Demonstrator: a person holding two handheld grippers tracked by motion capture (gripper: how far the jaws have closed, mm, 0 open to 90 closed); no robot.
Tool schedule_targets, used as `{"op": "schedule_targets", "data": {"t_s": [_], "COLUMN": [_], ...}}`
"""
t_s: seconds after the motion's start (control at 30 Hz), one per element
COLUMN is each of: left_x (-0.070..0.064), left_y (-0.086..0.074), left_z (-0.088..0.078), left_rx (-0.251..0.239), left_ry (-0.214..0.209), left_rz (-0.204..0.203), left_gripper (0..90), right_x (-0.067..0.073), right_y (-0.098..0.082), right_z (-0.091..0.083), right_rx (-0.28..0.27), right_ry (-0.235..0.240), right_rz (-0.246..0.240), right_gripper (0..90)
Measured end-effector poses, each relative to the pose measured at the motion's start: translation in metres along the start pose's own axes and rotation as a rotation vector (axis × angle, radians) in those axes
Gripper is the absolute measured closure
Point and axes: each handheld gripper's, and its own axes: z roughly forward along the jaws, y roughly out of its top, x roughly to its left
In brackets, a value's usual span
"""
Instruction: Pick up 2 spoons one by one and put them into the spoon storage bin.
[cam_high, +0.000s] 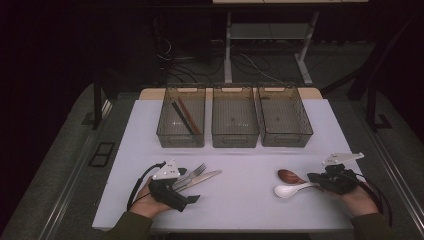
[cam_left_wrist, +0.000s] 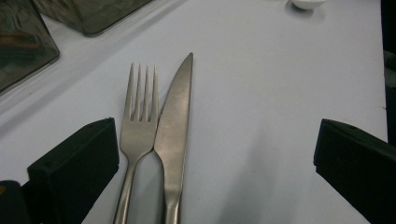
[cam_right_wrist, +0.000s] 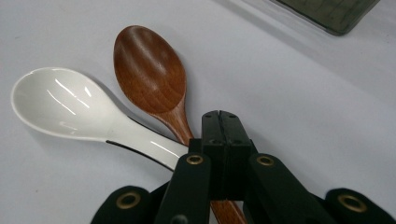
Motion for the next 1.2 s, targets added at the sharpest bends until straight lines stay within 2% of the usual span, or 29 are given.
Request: {"op": "schedule_targets", "data": {"t_s": [0.17,0.53,0.8,0.93,1.03,1.1,1.2], "left_x": [0.000,0.000,0.000,0.000,-0.001,-0.001,0.000], "left_y": [0.000,0.000,0.000,0.000,0.000,0.000,0.000], "left_z": [0.000,0.000,0.000,0.000,0.001,0.000,0.000], "left_rx": [-0.001,-0.002,-0.002,-0.002,-0.002,0.004,0.004], "left_ry": [0.000,0.000,0.002,0.002,-0.001,-0.001,-0.001], "left_rz": [-0.001,-0.001,0.001,0.001,-0.006,0.000,0.001], "left_gripper": [0.0,0.0,0.0,0.0,0.0,0.0,0.0], "right_x": [0.001,0.007,0.012,0.013,0.013,0.012,0.013], "right_y": [-0.002,-0.006,-0.011,-0.009,-0.008,-0.007,-0.005], "right_z": [0.000,-0.010,-0.010,-0.012,-0.015,-0.016,-0.016], "right_rx": [0.011,-0.011,0.009,-0.010,-0.045,-0.060,-0.080], "right_ry": [0.003,0.003,0.019,0.025,0.044,0.073,0.108], "right_rz": [-0.004,-0.016,-0.028,-0.030,-0.010,0.000,0.006], "right_gripper": [89.8,89.8,89.8,89.5,79.4,69.8,62.3]}}
